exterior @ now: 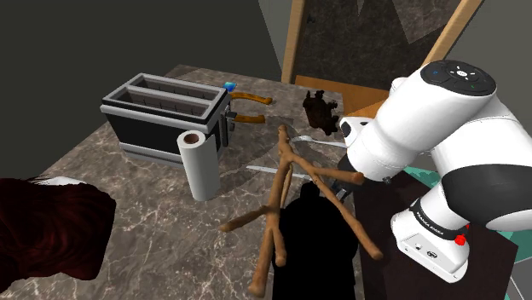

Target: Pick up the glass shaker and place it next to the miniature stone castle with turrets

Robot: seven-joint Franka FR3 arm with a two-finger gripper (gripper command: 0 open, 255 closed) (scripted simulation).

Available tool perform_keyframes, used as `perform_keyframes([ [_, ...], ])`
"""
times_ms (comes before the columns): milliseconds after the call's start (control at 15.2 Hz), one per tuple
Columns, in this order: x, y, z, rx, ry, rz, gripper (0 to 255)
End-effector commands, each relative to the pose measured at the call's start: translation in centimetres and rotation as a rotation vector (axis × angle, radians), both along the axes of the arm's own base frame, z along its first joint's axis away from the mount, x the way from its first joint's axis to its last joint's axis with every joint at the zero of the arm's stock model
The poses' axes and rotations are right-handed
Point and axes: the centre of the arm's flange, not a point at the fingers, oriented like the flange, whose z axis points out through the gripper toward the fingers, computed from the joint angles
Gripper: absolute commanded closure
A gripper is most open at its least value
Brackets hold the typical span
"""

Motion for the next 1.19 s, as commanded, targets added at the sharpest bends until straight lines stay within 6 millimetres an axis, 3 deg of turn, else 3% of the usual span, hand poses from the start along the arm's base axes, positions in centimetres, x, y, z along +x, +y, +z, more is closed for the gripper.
perform_keyframes([
  [0,-0.4,0.0,-0.7,-0.02,0.015,0.007,255],
  [66,-0.4,0.0,-0.7,-0.02,0.015,0.007,255],
  [132,-0.2,0.2,-0.7,-0.02,0.015,0.007,0],
  [462,-0.4,0.0,-0.7,-0.02,0.015,0.007,0],
  [726,-1.3,0.2,4.2,-0.02,0.015,0.007,0],
  [1122,-1.3,0.2,4.2,-0.02,0.015,0.007,0],
])
